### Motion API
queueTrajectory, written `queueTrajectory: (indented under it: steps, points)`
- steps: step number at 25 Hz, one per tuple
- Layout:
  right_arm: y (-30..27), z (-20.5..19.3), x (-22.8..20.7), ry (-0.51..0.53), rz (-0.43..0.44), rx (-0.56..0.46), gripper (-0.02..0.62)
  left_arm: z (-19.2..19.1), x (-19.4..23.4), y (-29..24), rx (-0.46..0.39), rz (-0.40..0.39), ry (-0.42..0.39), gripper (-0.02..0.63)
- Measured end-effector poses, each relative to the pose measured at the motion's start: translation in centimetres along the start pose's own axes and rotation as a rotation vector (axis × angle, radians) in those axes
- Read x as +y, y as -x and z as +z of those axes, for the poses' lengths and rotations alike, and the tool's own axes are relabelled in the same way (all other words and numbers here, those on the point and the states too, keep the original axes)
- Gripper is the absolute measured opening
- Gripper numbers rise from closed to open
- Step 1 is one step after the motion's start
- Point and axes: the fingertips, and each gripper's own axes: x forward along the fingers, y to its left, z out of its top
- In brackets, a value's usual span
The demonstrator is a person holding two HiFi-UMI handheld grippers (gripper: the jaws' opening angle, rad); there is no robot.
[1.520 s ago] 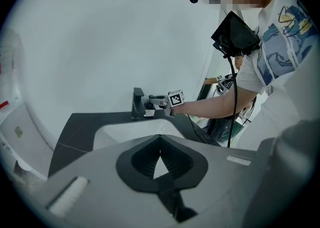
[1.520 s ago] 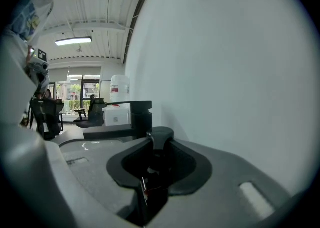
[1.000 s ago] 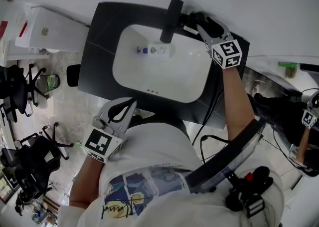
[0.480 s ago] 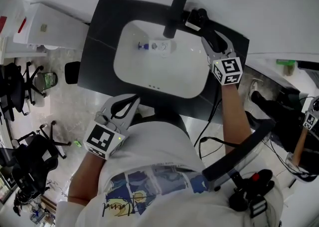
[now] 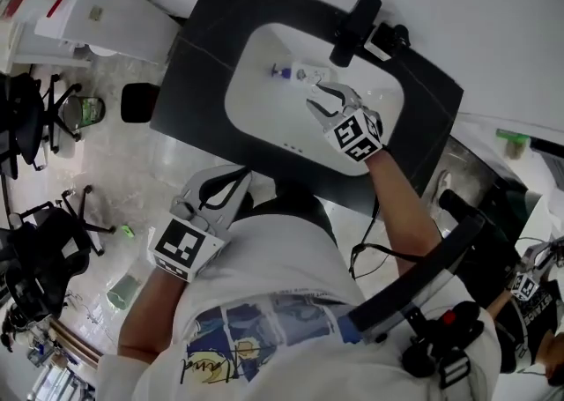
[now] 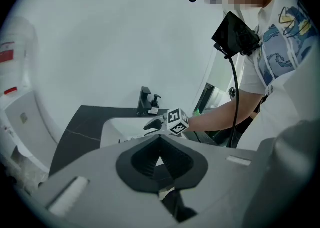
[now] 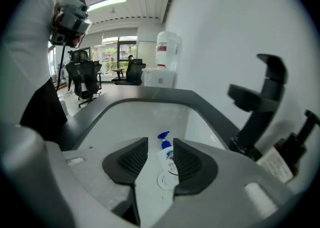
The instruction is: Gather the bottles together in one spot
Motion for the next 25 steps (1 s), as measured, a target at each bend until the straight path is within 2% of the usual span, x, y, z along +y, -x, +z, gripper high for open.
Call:
queueTrajectory:
  steps: [5, 13, 17, 20, 25]
  points:
    - [-6.3, 0.2, 1.8, 0.099, 0.108, 0.116, 0.158, -1.4, 1.9, 2.4, -0.006, 0.079, 0.074, 0.002]
    - [-13.4, -2.5, 0.4, 0.304, 0.128, 0.326, 0.158, -3.0, 4.0, 4.8, -0.017, 0.192, 0.174, 0.002]
    - [-15.6, -4.5, 0.0, 0.411, 0.143, 0.434, 0.158, -3.8, 4.1, 5.3, -0.029, 0.221, 0.212, 0.003]
    - [-16.5, -5.4, -0.4, 0.436, 0.146, 0.493, 0.158, -4.3, 4.1, 5.6, -0.027, 0.234, 0.226, 0.002]
    - [-17.5, -5.9, -0.3, 0.418, 0.164, 0.544, 0.135, -5.1, 4.7, 5.9, -0.028, 0.255, 0.249, 0.003]
